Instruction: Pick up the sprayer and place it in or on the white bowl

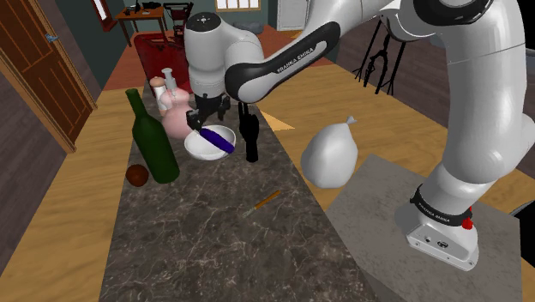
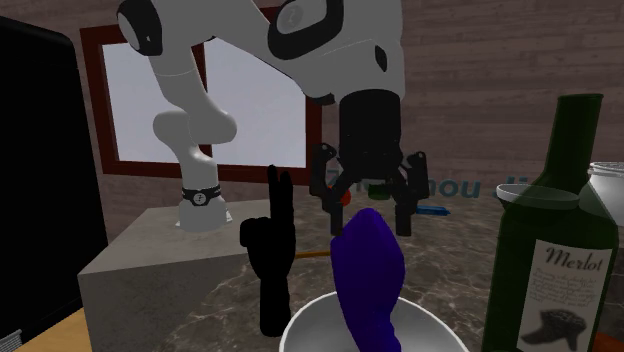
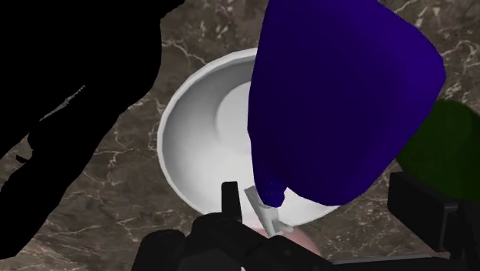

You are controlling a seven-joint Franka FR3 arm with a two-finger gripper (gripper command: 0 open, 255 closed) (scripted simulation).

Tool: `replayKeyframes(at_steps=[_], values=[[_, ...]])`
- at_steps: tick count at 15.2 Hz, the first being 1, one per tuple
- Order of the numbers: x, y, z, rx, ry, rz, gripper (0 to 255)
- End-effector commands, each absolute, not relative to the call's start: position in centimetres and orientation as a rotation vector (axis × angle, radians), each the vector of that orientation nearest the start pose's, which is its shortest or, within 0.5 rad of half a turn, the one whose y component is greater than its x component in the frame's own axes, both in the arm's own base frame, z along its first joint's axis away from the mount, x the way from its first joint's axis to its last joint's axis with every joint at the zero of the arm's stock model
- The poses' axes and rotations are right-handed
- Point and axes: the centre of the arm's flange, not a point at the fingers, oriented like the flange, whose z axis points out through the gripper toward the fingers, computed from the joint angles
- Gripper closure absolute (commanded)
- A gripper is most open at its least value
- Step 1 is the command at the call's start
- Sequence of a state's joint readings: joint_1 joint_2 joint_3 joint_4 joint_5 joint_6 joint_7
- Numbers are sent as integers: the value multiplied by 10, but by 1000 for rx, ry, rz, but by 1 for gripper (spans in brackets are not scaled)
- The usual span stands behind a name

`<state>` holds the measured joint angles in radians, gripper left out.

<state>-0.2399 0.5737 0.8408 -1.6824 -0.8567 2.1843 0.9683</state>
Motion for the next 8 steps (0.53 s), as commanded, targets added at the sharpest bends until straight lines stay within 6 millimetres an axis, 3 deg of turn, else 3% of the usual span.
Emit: replayKeyframes(at_steps=[1, 3, 7, 8], values=[[614, 293, 369, -3204, 42, -553, 0], [615, 293, 369, -3204, 42, -552, 0], [598, 299, 415, -3204, 42, -552, 0], [598, 299, 415, -3204, 42, -552, 0]])
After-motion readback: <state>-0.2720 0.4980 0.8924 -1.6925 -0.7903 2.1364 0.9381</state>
